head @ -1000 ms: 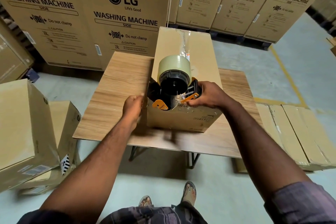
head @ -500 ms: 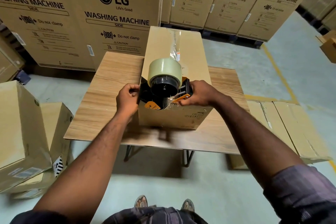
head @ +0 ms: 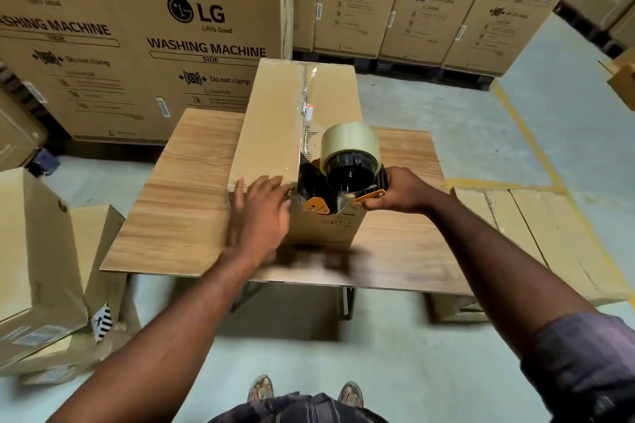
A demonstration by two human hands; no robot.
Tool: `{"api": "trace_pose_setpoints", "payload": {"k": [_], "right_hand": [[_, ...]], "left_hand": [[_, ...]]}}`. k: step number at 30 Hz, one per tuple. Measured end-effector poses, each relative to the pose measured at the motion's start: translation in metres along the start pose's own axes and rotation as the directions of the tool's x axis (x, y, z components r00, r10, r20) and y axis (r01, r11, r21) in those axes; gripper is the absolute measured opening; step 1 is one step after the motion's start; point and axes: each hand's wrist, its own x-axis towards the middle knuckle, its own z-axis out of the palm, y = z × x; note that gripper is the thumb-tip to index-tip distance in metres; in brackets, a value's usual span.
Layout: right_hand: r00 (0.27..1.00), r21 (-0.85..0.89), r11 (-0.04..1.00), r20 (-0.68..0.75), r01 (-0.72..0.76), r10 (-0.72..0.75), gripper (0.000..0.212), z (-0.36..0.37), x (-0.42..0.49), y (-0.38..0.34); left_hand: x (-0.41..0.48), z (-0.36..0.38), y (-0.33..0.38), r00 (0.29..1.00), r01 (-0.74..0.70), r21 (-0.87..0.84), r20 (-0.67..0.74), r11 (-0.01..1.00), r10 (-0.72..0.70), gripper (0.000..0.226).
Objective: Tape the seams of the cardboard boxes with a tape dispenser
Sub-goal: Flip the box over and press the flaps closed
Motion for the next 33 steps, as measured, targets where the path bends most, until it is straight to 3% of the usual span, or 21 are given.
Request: {"api": "trace_pose_setpoints", "payload": {"k": [2,4,7,10,16,21,26,33], "right_hand": [[1.0,0.021,1.0,-0.004,0.008,-0.008,0.028,0.0,0.0,0.004],[1.0,0.047,0.999,0.0,0.019,-0.019,0.029,0.001,-0.001,0.005],[0.999,0.101,0.994,-0.028,0.045,-0.042,0.028,0.005,-0.004,0.011],[0.998,0.144,0.989,-0.064,0.036,-0.027,0.022,0.0,-0.015,0.031],[0.995,0.208,0.978,-0.093,0.0,0.019,0.028,-0.021,-0.049,0.08],[0.996,0.263,0.965,-0.089,0.001,0.023,0.017,-0.012,-0.047,0.091],[0.995,0.313,0.95,-0.09,-0.004,0.034,0.018,-0.009,-0.048,0.094],[0.989,0.329,0.944,-0.131,-0.028,0.075,0.019,-0.002,-0.051,0.099]], "left_hand": [[-0.003,0.01,0.02,0.979,-0.036,0.061,0.201,0.998,0.023,0.037],[-0.005,0.014,0.026,0.969,-0.024,0.138,0.247,0.99,-0.011,0.036],[-0.008,0.017,0.018,0.981,-0.002,0.133,0.195,0.991,-0.024,0.041],[-0.008,0.021,0.014,0.989,-0.025,0.046,0.148,0.999,0.018,0.069],[-0.009,0.029,0.019,0.998,0.0,0.0,0.069,1.0,0.0,0.064],[-0.005,0.038,0.052,0.984,0.167,-0.095,-0.045,0.981,-0.171,0.057],[0.007,0.05,0.106,0.989,-0.085,-0.071,0.114,0.994,0.093,0.06],[0.004,0.055,0.093,0.981,-0.129,-0.099,0.136,0.987,0.142,0.073]]}}
